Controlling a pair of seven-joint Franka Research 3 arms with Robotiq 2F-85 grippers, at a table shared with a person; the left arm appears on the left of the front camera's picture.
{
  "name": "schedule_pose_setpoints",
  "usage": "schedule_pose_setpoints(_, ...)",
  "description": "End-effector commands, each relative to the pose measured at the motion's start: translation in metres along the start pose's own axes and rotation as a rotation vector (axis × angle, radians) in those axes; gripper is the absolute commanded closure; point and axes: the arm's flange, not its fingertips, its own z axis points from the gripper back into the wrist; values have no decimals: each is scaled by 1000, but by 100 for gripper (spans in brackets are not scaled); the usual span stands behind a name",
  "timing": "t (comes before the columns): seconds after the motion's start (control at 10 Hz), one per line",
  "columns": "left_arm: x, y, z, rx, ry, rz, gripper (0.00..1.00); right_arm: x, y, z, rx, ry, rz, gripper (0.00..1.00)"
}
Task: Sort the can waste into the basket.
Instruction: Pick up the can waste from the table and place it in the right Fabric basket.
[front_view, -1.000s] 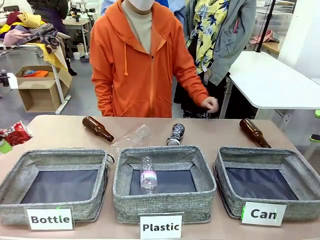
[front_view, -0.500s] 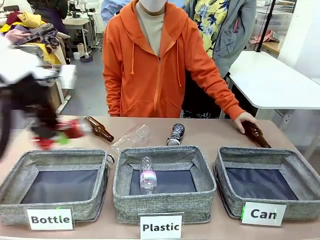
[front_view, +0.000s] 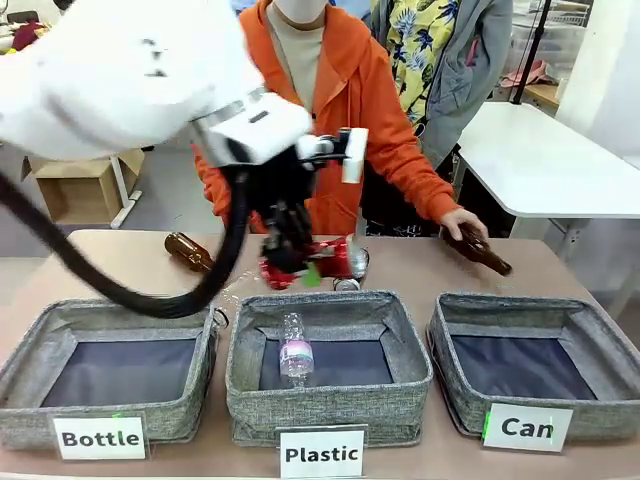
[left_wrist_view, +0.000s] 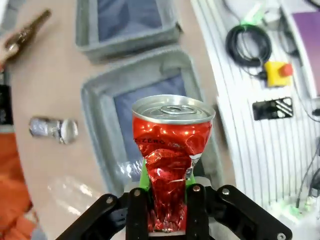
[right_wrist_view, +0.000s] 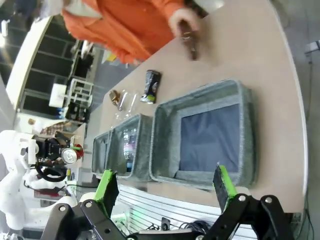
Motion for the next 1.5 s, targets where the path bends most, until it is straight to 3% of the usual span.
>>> schedule_pose_setpoints(0.0, 59, 22, -18, 40, -44, -71, 73, -10, -9, 21, -80, 12, 65, 0)
schedule_pose_setpoints(0.1, 106, 32, -42, 119, -58, -62, 73, -18, -15, 29, -107, 25, 89, 0)
schedule_pose_setpoints(0.2, 155, 38, -76, 38, -72, -77, 73, -24, -22, 34, -120, 21, 95, 0)
schedule_pose_setpoints(0.3, 196, 39, -103, 53, -127, -38, 73, -27, -27, 37, -109, 16, 84, 0)
schedule_pose_setpoints(0.5, 251, 48, -160, 57, -102, -35, 73, -28, -41, 41, -119, -11, 52, 0)
schedule_pose_setpoints(0.7, 275, 78, -206, 176, -69, -43, 73, -42, -52, 56, -69, 2, 72, 0)
schedule_pose_setpoints(0.8, 277, 91, -218, 199, -61, -16, 73, -43, -58, 59, -69, -46, 45, 0)
schedule_pose_setpoints(0.9, 276, 97, -225, 189, -54, 1, 73, -34, -42, 51, -89, -11, 33, 0)
schedule_pose_setpoints(1.1, 271, 100, -230, 184, -22, -3, 73, -34, -42, 51, -89, -11, 33, 0)
schedule_pose_setpoints(1.2, 269, 99, -231, 158, -23, 7, 38, -34, -42, 51, -89, -11, 33, 0)
schedule_pose_setpoints(1.3, 267, 99, -231, 136, -20, 13, 15, -34, -42, 51, -89, -11, 33, 0)
schedule_pose_setpoints(1.4, 266, 98, -230, 133, -23, 24, 0, -34, -42, 51, -89, -11, 33, 0)
